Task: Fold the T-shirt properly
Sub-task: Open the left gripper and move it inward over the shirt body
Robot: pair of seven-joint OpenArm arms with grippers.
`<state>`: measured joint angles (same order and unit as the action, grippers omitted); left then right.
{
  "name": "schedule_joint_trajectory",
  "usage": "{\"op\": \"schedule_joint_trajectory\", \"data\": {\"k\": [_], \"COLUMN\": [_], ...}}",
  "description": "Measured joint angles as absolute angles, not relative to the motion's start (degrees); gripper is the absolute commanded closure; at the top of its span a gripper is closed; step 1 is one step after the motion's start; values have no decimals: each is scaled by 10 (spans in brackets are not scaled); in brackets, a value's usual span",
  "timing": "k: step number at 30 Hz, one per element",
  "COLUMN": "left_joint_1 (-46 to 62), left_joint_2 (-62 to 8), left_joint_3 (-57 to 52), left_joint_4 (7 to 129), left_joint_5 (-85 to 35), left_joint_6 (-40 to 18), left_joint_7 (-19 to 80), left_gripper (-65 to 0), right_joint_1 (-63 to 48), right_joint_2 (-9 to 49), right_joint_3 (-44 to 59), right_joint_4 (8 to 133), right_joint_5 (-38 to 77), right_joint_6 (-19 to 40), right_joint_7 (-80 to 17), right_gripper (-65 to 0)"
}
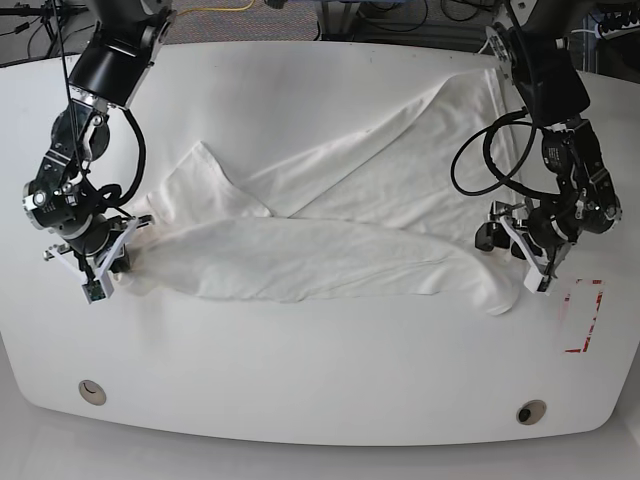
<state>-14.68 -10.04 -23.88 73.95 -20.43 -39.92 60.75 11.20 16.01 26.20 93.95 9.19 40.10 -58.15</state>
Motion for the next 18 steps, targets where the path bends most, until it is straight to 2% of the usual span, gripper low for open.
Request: {"op": "schedule_joint_trajectory", "data": {"k": [18], "left_joint_1": [-210], "left_joint_2": [-124], "left_joint_3": [-249], "left_joint_4": [592], "left_joint_5": [-186], "left_joint_6": [-397], "left_joint_7": [565], "left_gripper": [-434], "right_joint_1": [107], "right_joint_2": [157], "right_joint_3": [262], "right_joint_4": [940], "right_joint_5": [89], "right_joint_6": [401], "right_joint_7": [-581], "right_gripper": [-7]}}
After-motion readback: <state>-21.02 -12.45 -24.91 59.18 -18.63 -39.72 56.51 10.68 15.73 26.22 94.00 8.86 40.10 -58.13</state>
